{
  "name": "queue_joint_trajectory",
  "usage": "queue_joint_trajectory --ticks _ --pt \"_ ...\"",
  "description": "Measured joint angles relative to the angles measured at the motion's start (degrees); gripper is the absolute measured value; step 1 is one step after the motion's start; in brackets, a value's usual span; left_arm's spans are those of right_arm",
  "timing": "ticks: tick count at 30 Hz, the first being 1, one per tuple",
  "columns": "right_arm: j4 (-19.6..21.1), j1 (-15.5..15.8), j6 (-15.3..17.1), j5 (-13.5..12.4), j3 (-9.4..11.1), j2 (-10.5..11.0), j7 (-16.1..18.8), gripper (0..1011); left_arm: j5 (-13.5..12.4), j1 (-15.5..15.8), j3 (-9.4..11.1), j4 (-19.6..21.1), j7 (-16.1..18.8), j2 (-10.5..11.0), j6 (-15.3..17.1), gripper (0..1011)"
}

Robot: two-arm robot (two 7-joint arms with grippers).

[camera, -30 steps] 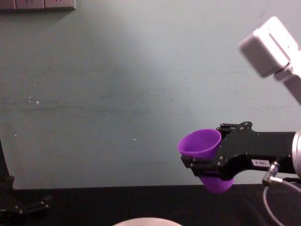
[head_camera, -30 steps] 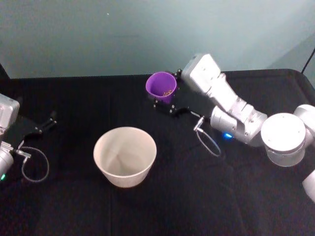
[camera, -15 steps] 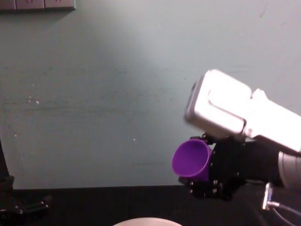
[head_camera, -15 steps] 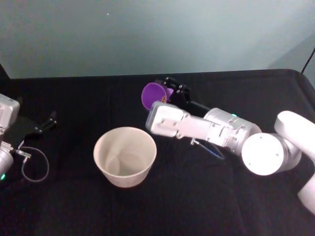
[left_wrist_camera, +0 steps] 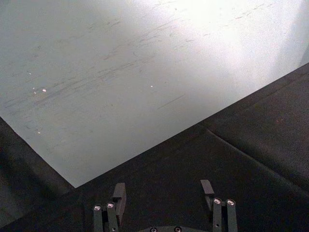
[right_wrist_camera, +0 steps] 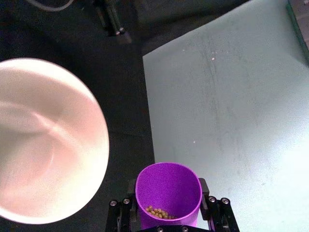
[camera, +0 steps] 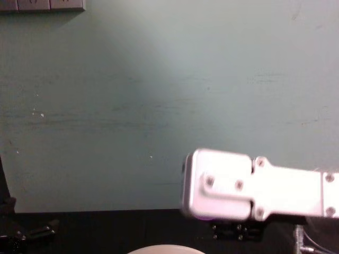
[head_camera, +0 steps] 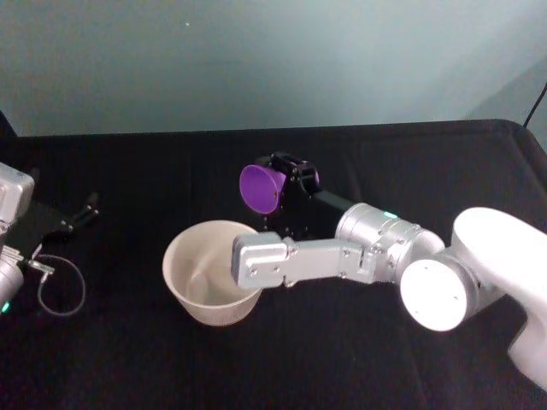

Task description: Pick up the cup and pour the mung beans from the cup into the bowl.

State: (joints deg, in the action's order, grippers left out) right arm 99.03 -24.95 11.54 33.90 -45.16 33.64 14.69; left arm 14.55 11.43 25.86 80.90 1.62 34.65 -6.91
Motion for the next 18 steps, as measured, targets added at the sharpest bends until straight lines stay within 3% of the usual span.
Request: queue_joint_trajectory --ticks 2,8,18 --pt "0.22 -0.2 0.26 3.19 -1.11 0.16 -0.15 724 0.0 0.0 0.0 0.0 0.0 0.0 0.0 1000" --pt "0.56 -0.36 0.94 8.28 -2.41 0.17 -0.59 724 0.0 0.0 0.0 0.0 0.0 0.0 0.0 1000" --pt "1.41 -0.31 1.63 14.41 -3.88 0.32 -0.73 724 0.0 0.0 0.0 0.0 0.0 0.0 0.0 1000"
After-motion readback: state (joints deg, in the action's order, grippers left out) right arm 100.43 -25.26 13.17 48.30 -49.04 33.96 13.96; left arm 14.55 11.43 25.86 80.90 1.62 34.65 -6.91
